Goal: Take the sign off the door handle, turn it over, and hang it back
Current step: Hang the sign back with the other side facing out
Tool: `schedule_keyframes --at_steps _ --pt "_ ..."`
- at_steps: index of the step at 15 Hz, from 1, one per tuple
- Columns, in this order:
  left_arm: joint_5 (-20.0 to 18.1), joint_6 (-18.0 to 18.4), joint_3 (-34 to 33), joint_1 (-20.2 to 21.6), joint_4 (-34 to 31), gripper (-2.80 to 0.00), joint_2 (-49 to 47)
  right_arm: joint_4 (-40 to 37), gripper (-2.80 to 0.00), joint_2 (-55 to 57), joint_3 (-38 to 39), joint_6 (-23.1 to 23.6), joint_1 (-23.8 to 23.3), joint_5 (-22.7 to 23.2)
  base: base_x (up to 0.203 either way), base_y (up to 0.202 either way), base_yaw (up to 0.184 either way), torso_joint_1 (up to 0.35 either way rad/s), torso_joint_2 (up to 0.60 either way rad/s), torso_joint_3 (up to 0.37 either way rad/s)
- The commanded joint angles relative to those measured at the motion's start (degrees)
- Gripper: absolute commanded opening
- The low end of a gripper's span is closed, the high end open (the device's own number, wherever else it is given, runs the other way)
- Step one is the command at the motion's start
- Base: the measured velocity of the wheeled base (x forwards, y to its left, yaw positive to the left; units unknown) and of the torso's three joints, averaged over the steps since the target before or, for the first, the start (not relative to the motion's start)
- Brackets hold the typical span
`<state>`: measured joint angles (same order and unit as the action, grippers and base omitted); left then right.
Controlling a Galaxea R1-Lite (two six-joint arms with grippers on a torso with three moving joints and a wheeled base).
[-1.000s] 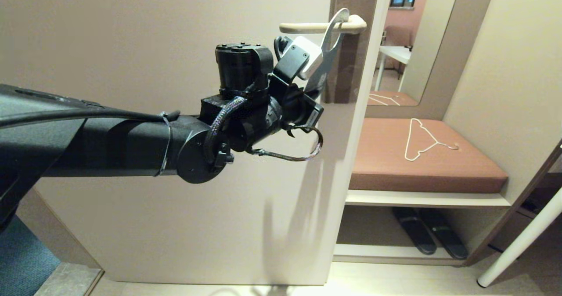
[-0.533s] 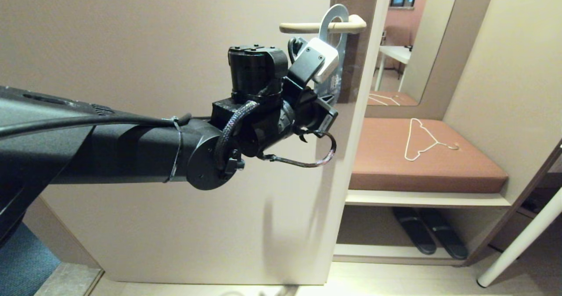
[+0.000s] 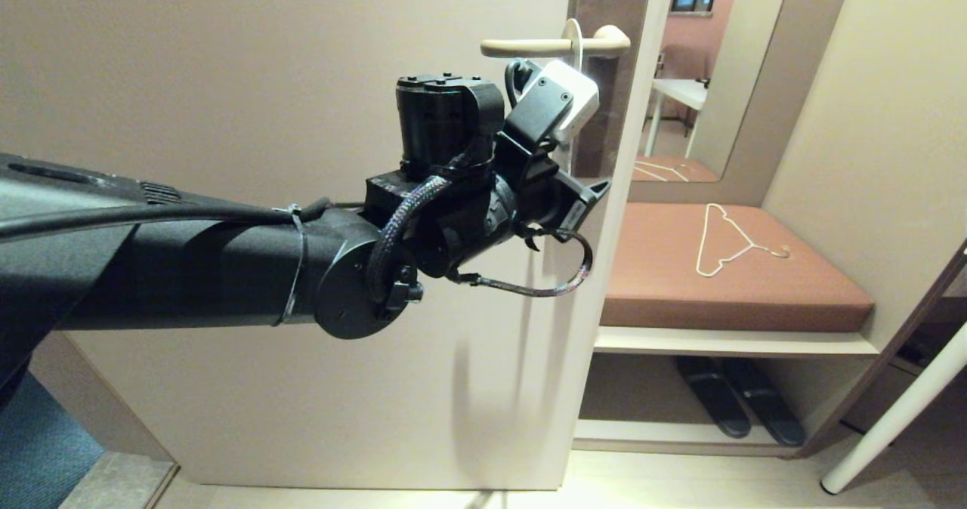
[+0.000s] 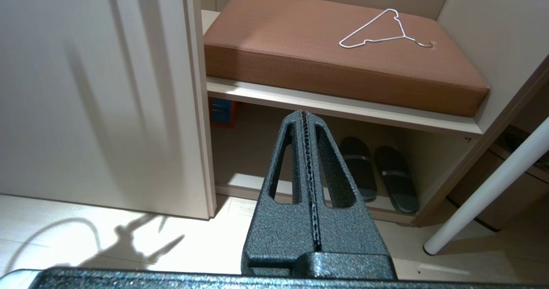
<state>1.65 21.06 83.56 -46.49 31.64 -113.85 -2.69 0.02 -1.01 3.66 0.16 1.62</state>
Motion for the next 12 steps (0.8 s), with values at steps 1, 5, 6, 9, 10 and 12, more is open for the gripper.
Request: schedule_keyframes --at_steps 1,5,6,9,10,12 --pt "-0.07 0.05 -2.1 -0.21 0.22 0.0 2.26 -0.03 -2.8 -0.02 0.03 0.03 0.02 0.05 0.0 0.0 0.0 0.0 0.0 0.0" --pt "-0.52 -3.26 -9.56 -0.17 0.2 0.0 9.62 -0.03 -2.8 -0.02 0.05 0.03 0.02 0.05 0.0 0.0 0.0 0.0 0.0 0.0" --pt "-0.59 -4.67 -11.21 -0.08 0.17 0.0 11.63 -0.03 -2.8 -0.02 -0.04 0.03 0.02 0.05 0.0 0.0 0.0 0.0 0.0 0.0" --pt "-2.31 -8.1 -17.23 1.37 0.06 0.0 17.49 -0.03 -2.8 -0.02 0.0 0.03 0.02 0.05 0.0 0.0 0.0 0.0 0.0 0.0" --pt "-3.2 -8.46 -19.03 2.49 0.07 0.0 18.97 -0.03 -2.8 -0.02 0.04 0.03 0.02 0.05 0.0 0.0 0.0 0.0 0.0 0.0" --pt "-3.7 -9.94 -22.47 3.26 0.15 0.0 21.67 -0.03 -2.8 -0.02 -0.04 0.03 0.02 0.05 0.0 0.0 0.0 0.0 0.0 0.0"
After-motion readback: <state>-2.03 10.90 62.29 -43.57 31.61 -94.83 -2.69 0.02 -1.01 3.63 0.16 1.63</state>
